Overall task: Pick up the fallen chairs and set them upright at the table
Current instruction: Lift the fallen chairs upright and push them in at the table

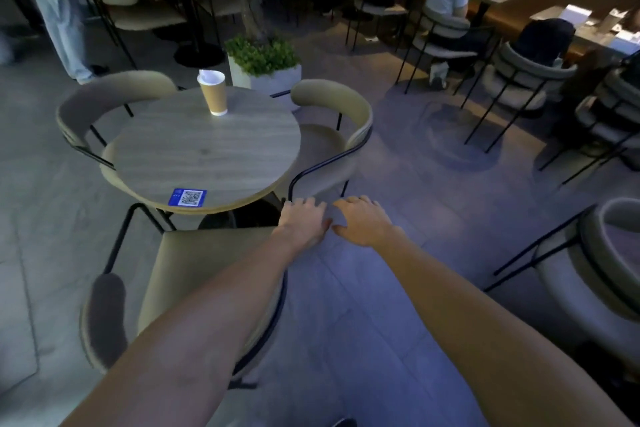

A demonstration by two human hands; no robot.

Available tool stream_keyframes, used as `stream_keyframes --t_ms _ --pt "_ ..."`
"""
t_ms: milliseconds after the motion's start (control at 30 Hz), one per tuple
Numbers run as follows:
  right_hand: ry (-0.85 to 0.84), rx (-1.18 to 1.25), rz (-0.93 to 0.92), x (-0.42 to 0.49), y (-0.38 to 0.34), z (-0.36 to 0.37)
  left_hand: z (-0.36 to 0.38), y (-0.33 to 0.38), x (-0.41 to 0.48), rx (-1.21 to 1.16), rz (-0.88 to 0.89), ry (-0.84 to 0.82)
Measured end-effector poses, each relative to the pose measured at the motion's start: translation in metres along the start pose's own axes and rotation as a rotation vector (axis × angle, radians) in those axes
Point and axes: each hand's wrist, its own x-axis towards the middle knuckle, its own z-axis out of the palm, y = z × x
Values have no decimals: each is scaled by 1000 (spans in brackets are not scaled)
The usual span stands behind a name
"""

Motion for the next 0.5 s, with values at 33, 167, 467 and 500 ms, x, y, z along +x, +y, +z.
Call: stream_keyframes --t_ms 33,167,467,500 --pt "-3 -1 -1 3 17 -4 -5 13 11 -10 -9 -9" --pt "-7 -10 -17 27 82 -23 -26 49 60 -2 -39 0" --pt "-9 -77 -90 157 200 -68 -59 72 227 -13 -144 63" --pt "-12 -86 -103 177 212 -75 -62 73 251 -28 -153 64"
